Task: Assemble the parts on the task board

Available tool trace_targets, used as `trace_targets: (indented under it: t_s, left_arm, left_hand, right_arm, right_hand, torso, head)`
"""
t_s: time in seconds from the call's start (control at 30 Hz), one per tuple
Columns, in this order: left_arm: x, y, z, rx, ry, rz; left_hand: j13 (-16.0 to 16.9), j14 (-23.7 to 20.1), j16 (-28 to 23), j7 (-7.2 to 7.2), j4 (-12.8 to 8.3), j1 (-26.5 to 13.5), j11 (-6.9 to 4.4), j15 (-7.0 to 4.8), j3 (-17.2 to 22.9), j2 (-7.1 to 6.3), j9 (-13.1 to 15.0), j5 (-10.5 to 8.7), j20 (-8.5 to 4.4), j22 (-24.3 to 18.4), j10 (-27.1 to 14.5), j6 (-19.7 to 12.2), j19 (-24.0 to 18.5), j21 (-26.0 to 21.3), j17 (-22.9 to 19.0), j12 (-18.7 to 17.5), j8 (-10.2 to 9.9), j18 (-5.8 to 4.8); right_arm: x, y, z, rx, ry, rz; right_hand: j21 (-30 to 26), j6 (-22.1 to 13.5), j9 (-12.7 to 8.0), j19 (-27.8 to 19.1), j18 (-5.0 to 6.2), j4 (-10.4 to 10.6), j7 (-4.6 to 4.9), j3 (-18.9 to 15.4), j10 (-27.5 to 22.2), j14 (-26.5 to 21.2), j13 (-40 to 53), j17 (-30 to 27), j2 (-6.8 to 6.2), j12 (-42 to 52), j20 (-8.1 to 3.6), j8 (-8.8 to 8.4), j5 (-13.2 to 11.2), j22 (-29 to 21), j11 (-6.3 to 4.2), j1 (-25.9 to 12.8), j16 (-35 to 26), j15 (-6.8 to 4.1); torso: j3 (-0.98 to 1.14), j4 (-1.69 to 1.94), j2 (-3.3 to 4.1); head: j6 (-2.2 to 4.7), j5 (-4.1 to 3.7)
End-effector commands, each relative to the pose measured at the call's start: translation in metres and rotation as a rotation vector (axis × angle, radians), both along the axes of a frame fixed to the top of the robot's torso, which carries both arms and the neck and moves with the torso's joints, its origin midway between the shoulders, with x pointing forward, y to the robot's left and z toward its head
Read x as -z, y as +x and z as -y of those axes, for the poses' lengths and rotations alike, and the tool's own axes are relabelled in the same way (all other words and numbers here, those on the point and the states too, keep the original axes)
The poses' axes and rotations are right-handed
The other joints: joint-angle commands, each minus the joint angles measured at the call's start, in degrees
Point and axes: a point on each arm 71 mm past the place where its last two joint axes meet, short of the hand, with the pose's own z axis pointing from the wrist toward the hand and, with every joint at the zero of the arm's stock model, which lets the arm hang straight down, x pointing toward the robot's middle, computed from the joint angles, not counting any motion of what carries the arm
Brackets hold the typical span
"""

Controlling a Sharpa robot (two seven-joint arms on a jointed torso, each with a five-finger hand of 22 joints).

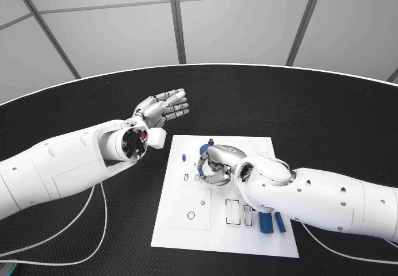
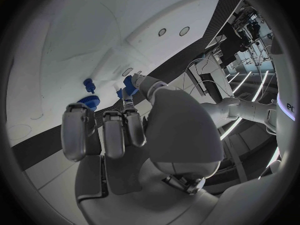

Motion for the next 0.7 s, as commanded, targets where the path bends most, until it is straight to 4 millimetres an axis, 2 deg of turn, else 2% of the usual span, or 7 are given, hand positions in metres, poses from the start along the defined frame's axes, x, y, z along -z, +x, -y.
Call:
trace_targets:
  t_s: [0.03, 0.7]
  left_arm:
    - [0.0, 0.0, 0.0, -0.001, 0.0, 0.0]
    - [0.0, 0.0, -0.002, -0.002, 0.002, -0.002]
  left_hand:
    - [0.03, 0.16, 0.11, 6.95, -0.04, -0.5, 0.0, 0.01, 0.27, 0.02, -0.02, -0.2, 0.03, -0.01, 0.52, 0.26, -0.02, 0.19, 0.02, -0.09, -0.25, 0.53]
    - [0.03, 0.16, 0.11, 6.95, -0.04, -0.5, 0.0, 0.01, 0.27, 0.02, -0.02, -0.2, 0.03, -0.01, 0.52, 0.26, -0.02, 0.19, 0.02, -0.09, -0.25, 0.53]
  right_arm:
    - [0.002, 0.0, 0.001, 0.002, -0.007, -0.004]
    - [0.013, 0.003, 0.006, 0.022, -0.048, -0.022]
  right_hand:
    - [-0.21, 0.34, 2.34, 1.65, -0.27, -0.22, -0.29, 0.26, 1.89, 5.77, 9.47, 13.18, 0.13, 0.18, -0.17, 1.97, 0.39, 8.48, 0.13, -0.69, 0.1, -0.12]
    - [-0.15, 0.28, 2.49, 1.7, -0.29, -0.3, -0.32, 0.1, 1.91, 5.77, 9.5, 13.19, -0.14, 0.21, -0.16, 2.19, 0.5, 8.55, 0.1, -1.17, 0.1, -0.13]
  torso:
    - [0.0, -0.03, 0.01]
    - [0.04, 0.05, 0.14]
  head:
    - [-0.11, -0.1]
    - [-0.49, -0.26]
